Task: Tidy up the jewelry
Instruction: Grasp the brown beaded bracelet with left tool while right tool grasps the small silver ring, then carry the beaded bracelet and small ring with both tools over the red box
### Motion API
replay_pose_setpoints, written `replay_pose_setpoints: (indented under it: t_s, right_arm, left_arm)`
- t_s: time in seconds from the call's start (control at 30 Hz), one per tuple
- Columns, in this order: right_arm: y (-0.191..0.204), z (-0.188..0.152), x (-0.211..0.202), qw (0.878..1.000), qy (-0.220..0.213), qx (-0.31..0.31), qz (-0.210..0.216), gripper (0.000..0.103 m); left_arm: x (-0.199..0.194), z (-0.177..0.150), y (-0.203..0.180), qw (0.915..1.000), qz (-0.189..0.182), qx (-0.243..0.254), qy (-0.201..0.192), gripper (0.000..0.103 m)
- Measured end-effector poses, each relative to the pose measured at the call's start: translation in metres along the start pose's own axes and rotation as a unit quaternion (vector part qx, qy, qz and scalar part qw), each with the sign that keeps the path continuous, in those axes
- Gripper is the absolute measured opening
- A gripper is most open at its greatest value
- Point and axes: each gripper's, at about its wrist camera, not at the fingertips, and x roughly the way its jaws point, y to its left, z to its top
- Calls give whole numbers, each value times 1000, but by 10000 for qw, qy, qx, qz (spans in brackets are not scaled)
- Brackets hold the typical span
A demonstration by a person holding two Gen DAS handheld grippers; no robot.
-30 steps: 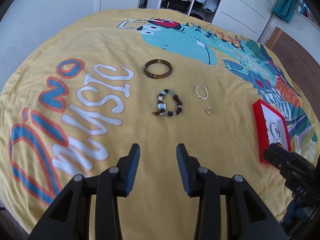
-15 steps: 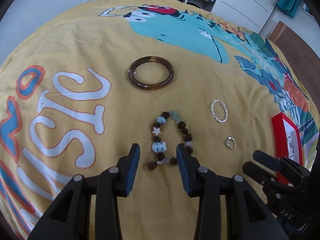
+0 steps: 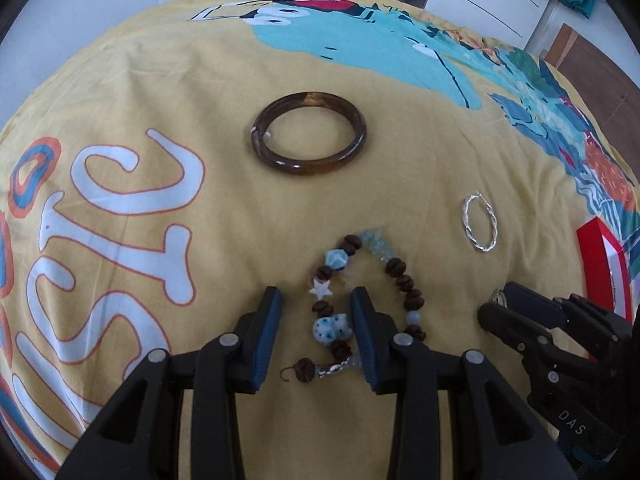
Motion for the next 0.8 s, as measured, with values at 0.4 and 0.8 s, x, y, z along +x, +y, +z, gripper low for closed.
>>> replay_pose_setpoints:
  t_s: [0.4,0.8]
  right_arm:
    - [5,-4,-13,10000,-59,51,-20,19]
    - [26,-21,-91,9983,-522,156,186,19]
  left_arm:
    - [-25,-2,-5,9996,180,163,-173,16]
    - [-108,-9,-12,9976,226,263,-595,16]
